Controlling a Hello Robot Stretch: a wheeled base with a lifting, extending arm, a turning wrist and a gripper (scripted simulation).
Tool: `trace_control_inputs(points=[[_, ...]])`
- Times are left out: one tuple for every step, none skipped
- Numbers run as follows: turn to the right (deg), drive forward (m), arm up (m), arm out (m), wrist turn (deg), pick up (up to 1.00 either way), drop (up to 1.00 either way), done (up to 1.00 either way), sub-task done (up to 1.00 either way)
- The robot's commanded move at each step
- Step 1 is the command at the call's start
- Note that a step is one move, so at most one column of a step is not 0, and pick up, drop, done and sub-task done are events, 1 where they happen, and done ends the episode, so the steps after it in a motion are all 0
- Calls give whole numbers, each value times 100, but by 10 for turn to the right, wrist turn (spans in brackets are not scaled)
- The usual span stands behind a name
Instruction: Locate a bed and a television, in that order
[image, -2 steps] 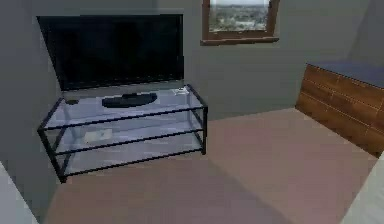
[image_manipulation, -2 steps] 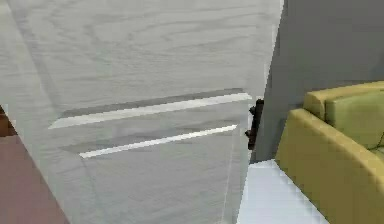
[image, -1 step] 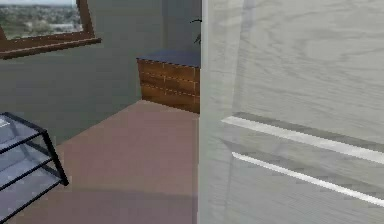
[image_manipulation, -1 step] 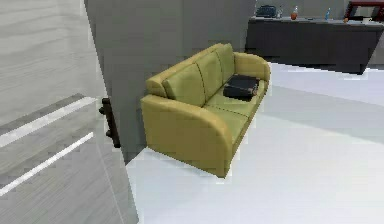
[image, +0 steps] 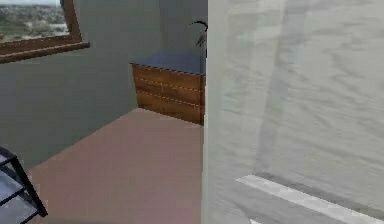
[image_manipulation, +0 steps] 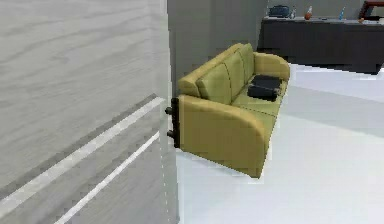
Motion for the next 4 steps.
trace_control_inputs(points=[[-450,0,0,0,0,0,0,0,0],[-90,0,0,0,0,0,0,0,0],[0,30,0,0,0,0,0,0,0],[-90,0,0,0,0,0,0,0,0]])
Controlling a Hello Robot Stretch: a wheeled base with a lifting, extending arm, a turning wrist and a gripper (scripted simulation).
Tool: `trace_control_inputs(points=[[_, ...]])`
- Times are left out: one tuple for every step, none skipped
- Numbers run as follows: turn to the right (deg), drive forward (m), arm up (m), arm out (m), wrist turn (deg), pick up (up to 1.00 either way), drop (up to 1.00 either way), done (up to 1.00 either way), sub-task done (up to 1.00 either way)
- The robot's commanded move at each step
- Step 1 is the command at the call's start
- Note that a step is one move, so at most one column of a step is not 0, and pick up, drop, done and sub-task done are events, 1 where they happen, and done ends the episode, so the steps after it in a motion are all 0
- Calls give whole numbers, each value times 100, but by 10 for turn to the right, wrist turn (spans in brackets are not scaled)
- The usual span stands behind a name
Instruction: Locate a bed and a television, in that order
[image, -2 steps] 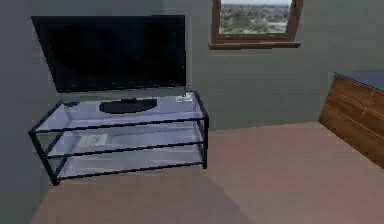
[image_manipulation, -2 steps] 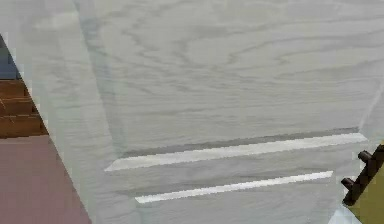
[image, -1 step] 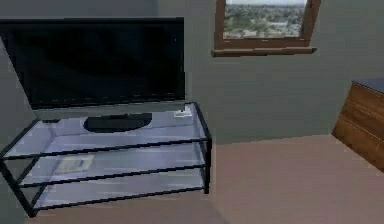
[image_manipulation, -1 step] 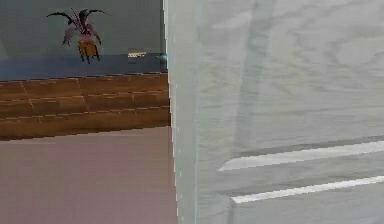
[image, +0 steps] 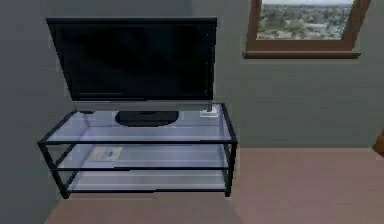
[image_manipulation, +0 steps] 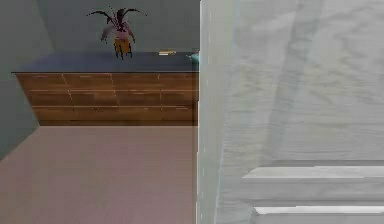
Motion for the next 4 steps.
trace_control_inputs(points=[[0,30,0,0,0,0,0,0,0],[450,0,0,0,0,0,0,0,0],[330,0,0,0,0,0,0,0,0],[0,100,0,0,0,0,0,0,0]])
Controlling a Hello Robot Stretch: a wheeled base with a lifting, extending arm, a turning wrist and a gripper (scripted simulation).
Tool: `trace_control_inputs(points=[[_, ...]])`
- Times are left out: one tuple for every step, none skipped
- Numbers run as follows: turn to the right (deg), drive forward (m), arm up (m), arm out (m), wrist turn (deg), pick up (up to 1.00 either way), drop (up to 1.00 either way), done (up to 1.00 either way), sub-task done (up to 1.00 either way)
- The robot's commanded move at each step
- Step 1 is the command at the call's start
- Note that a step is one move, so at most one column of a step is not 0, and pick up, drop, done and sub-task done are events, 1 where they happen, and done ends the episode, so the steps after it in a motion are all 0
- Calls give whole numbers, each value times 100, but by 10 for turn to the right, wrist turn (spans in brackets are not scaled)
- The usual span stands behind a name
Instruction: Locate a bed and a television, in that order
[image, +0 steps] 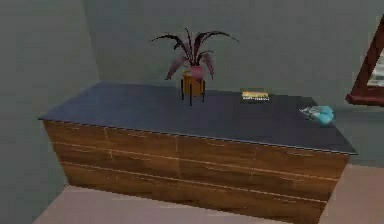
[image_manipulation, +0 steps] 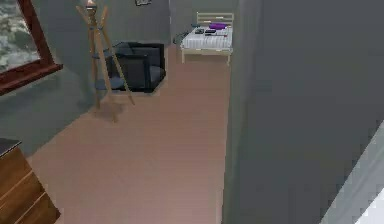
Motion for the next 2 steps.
trace_control_inputs(points=[[330,0,0,0,0,0,0,0,0],[0,5,0,0,0,0,0,0,0]])
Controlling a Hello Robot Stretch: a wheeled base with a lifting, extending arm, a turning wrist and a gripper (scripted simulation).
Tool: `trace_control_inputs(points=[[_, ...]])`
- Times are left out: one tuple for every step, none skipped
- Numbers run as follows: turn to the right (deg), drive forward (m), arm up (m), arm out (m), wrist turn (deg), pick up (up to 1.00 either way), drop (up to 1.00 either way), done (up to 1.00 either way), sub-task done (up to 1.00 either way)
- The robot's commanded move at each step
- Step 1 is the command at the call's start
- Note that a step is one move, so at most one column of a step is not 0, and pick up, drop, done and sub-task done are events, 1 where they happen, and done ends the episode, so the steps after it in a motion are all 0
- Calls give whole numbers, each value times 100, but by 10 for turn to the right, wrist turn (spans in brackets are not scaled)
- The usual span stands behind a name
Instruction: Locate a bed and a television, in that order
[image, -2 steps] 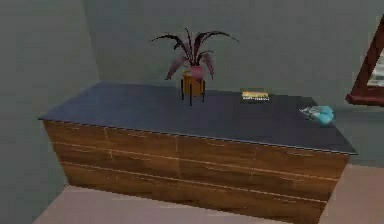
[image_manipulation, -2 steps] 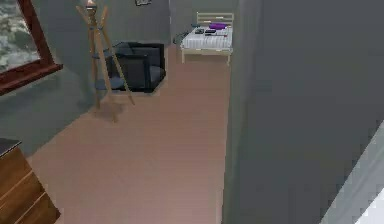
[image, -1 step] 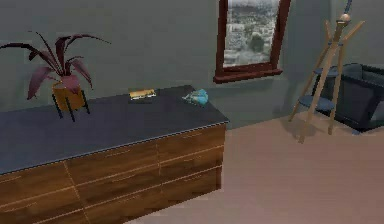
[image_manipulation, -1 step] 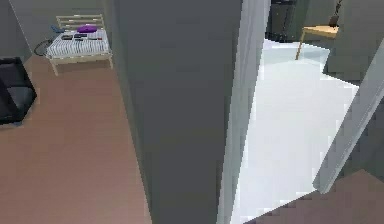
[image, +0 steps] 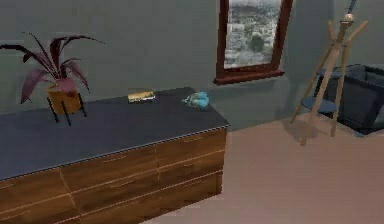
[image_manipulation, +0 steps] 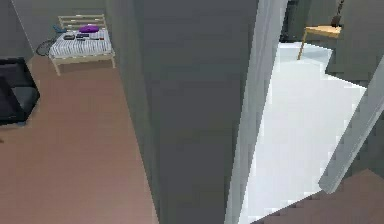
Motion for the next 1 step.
trace_control_inputs(points=[[390,0,0,0,0,0,0,0,0]])
